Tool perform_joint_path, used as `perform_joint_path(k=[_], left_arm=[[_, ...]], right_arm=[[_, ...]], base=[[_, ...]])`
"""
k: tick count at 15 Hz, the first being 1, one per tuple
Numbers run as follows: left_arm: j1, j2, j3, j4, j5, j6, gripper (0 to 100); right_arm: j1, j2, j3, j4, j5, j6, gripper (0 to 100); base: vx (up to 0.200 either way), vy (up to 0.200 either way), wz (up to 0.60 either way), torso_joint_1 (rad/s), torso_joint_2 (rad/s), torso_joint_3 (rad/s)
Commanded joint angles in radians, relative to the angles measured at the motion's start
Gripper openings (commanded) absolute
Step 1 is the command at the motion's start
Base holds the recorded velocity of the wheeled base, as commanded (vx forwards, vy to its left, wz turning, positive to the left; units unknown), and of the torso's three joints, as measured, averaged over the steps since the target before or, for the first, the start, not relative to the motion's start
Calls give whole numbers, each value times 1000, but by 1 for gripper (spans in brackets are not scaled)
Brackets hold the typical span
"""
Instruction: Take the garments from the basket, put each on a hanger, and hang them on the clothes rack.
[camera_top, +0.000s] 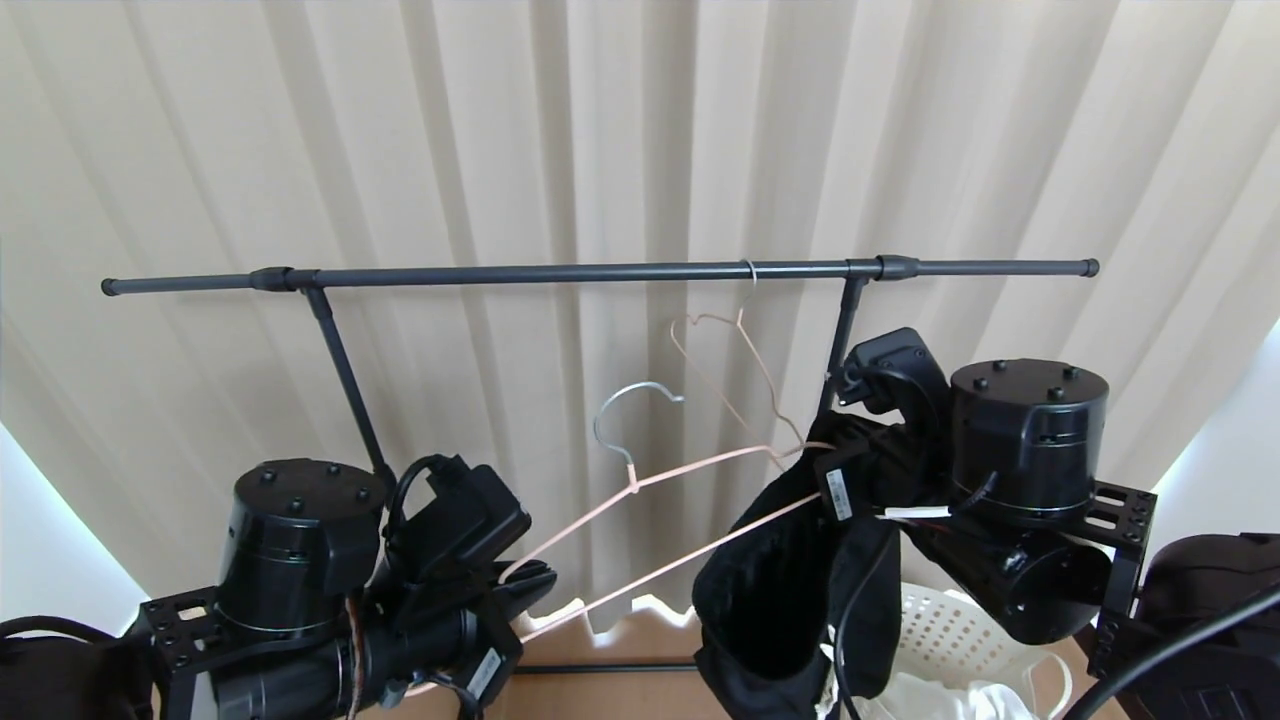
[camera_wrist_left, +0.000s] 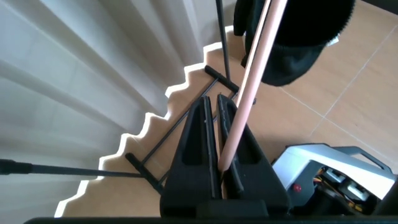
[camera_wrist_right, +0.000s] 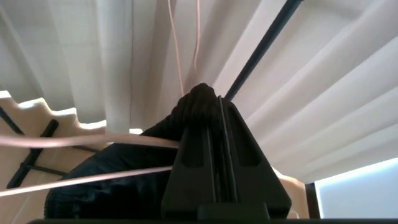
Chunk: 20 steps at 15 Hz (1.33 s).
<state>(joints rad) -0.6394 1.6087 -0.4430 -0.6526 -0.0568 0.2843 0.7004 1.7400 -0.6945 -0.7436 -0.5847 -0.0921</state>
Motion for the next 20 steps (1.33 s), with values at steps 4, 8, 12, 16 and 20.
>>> perform_joint_path(k=[4, 8, 12, 16, 20], left_arm=[[-16, 111, -6, -81, 11, 0, 0], [-25, 148, -36, -81, 14, -22, 0], [-39, 163, -51, -98, 18, -28, 0], [-40, 174, -51, -116, 18, -28, 0], [-39, 186, -48, -147, 20, -30, 0]], right_arm=[[77, -2, 0, 0, 2, 23, 0], [148, 0, -13, 0, 2, 66, 0], [203, -4, -42, 0, 2, 115, 0], [241, -17, -85, 1, 2, 186, 0], [260, -50, -97, 1, 2, 203, 0]], base=[[0, 0, 0, 0, 0, 0], [0, 0, 0, 0, 0, 0], [0, 0, 0, 0, 0, 0], [0, 0, 0, 0, 0, 0], [0, 0, 0, 0, 0, 0]])
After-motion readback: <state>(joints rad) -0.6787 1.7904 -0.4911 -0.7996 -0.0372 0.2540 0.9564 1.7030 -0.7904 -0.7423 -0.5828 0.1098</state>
